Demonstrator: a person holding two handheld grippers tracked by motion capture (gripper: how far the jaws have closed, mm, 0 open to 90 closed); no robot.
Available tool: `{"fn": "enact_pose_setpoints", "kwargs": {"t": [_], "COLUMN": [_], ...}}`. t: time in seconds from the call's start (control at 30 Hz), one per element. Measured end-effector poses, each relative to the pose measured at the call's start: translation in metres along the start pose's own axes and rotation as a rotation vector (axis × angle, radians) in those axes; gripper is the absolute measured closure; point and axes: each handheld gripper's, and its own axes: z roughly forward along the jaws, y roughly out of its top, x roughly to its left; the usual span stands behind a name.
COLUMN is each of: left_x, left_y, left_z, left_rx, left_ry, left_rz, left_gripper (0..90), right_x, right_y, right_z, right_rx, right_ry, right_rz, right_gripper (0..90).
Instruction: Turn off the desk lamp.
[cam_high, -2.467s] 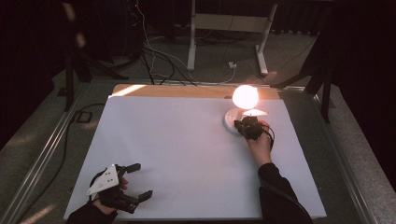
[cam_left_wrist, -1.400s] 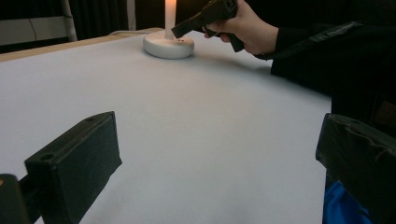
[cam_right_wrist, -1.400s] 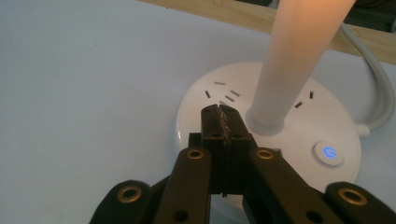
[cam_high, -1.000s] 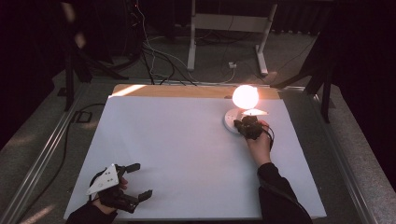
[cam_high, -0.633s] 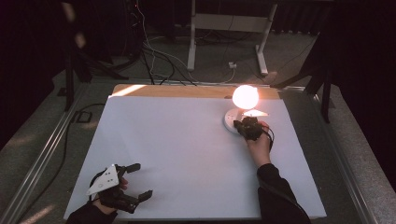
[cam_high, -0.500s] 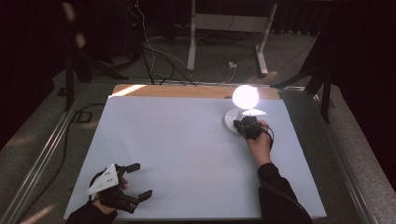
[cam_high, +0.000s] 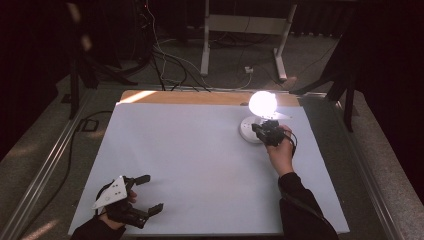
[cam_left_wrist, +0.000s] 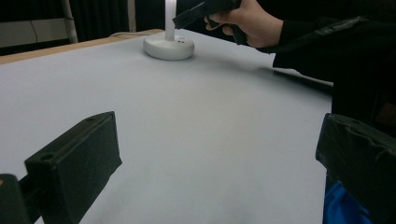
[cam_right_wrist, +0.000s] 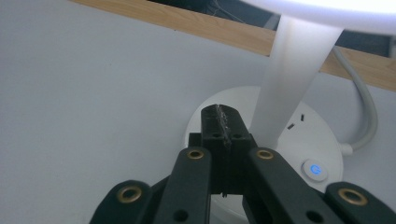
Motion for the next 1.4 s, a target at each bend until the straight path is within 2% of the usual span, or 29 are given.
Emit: {"fn": "enact_pose_setpoints", "kwargs": {"t": [0.37,0.87,1.4], "left_x": [0.000,0.000,0.000], "left_y": [0.000,0.000,0.000], "left_z": [0.000,0.000,0.000], "left_rx": [0.001,0.001,0.001], "left_ry": [0.001,0.005,0.004], "left_rz": [-0.001,-0.001,0.001], "left_gripper": [0.5,0.5,0.5], "right_x": [-0.001,-0.003,-0.003], "right_y": [0.003,-0.014,-0.019], "right_z": [-0.003,0.013,0.021], "right_rx": [-0.010,0.029,0.050], "right_ry": [-0.002,-0.011,-0.017], "right_rz": [-0.005,0.009,0.013], "right_gripper": [89.7,89.8,89.8]}}
